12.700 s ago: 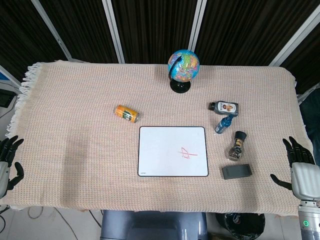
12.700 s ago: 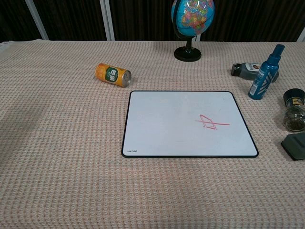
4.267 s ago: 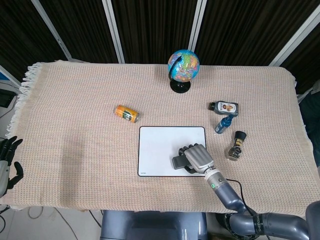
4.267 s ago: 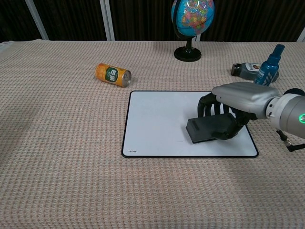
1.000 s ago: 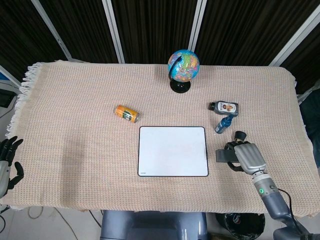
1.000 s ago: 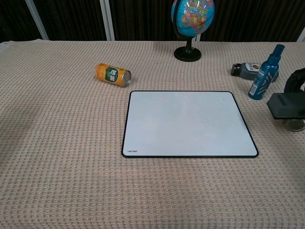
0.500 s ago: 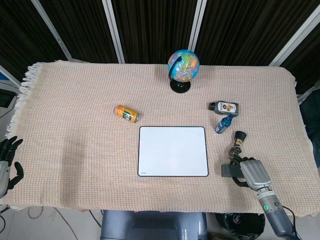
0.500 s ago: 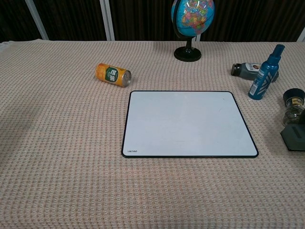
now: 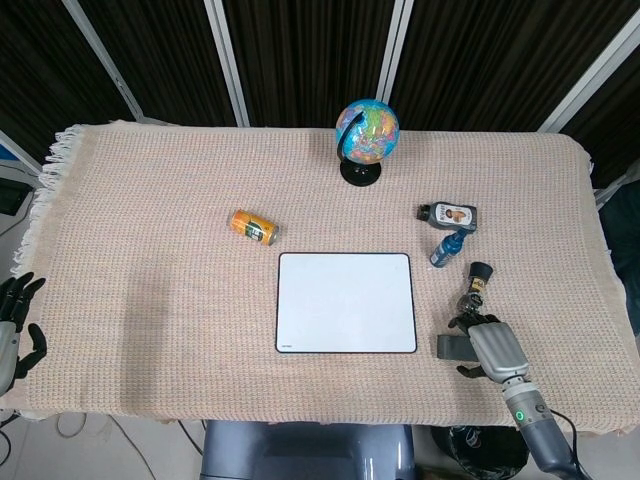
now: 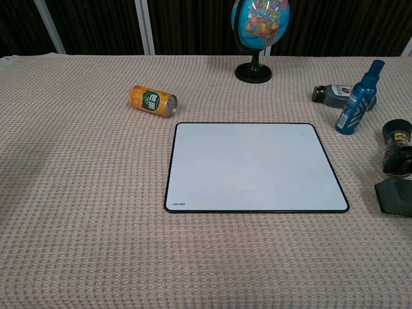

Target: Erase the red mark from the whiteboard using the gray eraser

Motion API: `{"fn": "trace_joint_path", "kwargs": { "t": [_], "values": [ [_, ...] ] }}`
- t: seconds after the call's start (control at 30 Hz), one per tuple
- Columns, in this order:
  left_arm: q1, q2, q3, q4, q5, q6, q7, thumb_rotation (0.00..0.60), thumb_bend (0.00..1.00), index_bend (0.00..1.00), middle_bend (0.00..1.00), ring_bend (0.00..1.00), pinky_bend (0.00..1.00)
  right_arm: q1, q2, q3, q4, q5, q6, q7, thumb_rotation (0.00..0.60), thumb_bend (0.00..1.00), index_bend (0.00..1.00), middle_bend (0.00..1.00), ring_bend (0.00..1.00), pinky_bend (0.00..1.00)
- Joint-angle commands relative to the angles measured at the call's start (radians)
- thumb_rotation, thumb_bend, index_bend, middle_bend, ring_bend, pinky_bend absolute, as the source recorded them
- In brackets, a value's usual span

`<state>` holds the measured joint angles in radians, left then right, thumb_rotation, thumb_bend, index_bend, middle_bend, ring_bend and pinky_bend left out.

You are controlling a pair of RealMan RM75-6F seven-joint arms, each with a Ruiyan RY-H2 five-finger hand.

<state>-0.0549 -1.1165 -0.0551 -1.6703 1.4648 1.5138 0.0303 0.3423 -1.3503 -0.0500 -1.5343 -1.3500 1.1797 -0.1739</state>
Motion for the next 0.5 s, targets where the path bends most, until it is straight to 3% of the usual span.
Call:
{"fn": "trace_joint_path", "kwargs": {
  "t": [0.03,0.23,0.5],
  "values": [
    [0.000,0.000,-0.001,-0.001,-0.001,0.001,0.000,0.600,0.74,0.11,0.05,0.00,0.00,0.006,0.019,0.004,-0.023,0.005,-0.012,-0.019,0.600,0.08,0.20,0.16,0.19,0.24],
    [0.001,0.000,0.000,-0.002,-0.003,-0.001,0.004,0.600,0.73,0.11,0.05,0.00,0.00,0.006,0.095,0.032,-0.119,0.003,0.018,-0.037,0.600,0.06,0.15,0.13,0.17,0.23],
    [0.001,-0.001,0.001,-0.003,-0.001,0.001,0.005,0.600,0.73,0.11,0.05,0.00,0.00,-0.047,0.229,0.074,-0.254,-0.017,0.160,-0.041,0.600,0.06,0.11,0.11,0.17,0.22]
  ]
}}
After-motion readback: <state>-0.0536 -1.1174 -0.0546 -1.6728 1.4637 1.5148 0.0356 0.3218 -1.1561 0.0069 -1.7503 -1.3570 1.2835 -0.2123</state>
